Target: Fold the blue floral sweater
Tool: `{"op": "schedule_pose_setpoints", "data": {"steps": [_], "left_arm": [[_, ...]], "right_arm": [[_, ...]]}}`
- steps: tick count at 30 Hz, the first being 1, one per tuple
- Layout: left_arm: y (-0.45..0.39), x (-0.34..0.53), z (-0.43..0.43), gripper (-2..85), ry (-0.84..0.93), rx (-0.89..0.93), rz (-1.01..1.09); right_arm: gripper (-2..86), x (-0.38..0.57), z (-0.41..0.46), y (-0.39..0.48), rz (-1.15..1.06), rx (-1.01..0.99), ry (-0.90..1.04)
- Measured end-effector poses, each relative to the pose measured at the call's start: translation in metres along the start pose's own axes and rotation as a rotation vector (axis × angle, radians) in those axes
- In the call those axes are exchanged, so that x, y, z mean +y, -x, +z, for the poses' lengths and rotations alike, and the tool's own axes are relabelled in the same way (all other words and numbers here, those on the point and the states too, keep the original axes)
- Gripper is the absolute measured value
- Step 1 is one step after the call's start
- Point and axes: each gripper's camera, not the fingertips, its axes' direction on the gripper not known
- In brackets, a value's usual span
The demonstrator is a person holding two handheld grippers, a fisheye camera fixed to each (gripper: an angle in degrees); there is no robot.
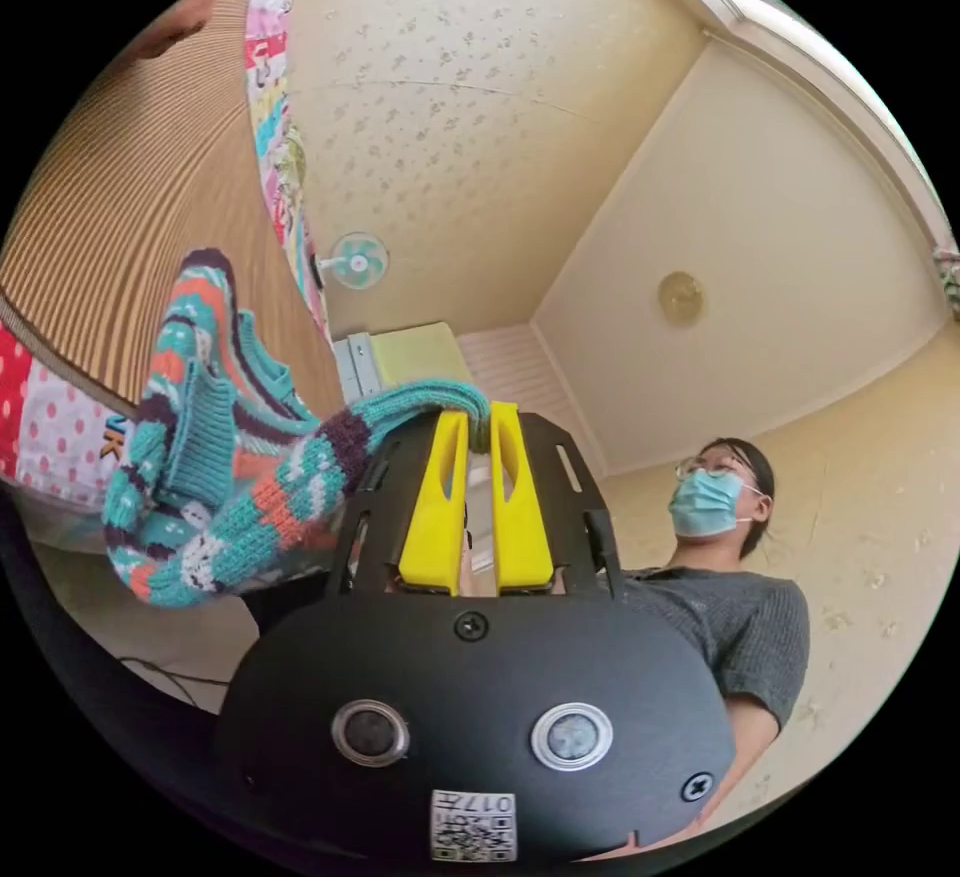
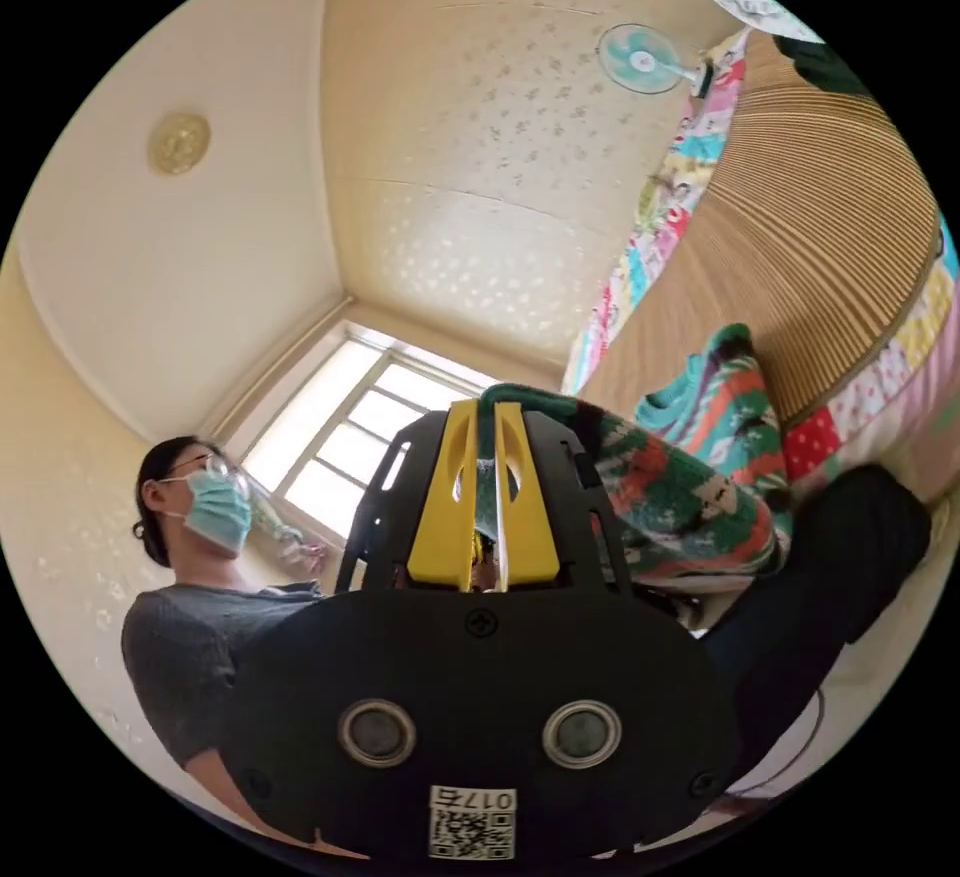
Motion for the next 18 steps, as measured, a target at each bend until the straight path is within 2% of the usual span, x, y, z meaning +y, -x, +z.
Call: {"op": "schedule_pose_setpoints", "data": {"steps": [1, 3, 5, 11, 15, 16, 18], "left_arm": [[0.006, 0.001, 0.005, 4.0, -0.022, -0.003, -0.015], [0.013, -0.008, 0.036, 4.0, -0.090, 0.021, -0.004], [0.004, -0.027, 0.070, 4.0, -0.084, -0.095, 0.025], [0.014, -0.077, 0.218, 4.6, -0.028, -0.570, 0.060], [0.049, -0.042, 0.289, 10.3, 0.006, -0.824, 0.090], [0.047, -0.031, 0.294, 11.9, 0.001, -0.838, 0.104], [0.022, 0.023, 0.306, 15.1, -0.009, -0.809, 0.223]], "right_arm": [[2.5, -0.003, 0.011, -0.024, 0.062, 0.055, 0.005], [2.6, -0.009, 0.024, -0.052, 0.112, 0.018, -0.043], [2.6, -0.023, 0.041, -0.065, 0.126, 0.032, -0.091], [2.9, -0.088, 0.161, -0.089, 0.010, 0.447, -0.107], [4.2, -0.090, 0.264, -0.154, 0.007, 0.752, -0.003], [4.9, -0.079, 0.291, -0.176, 0.027, 0.851, 0.064], [6.0, -0.053, 0.315, -0.188, 0.023, 0.911, 0.112]]}}
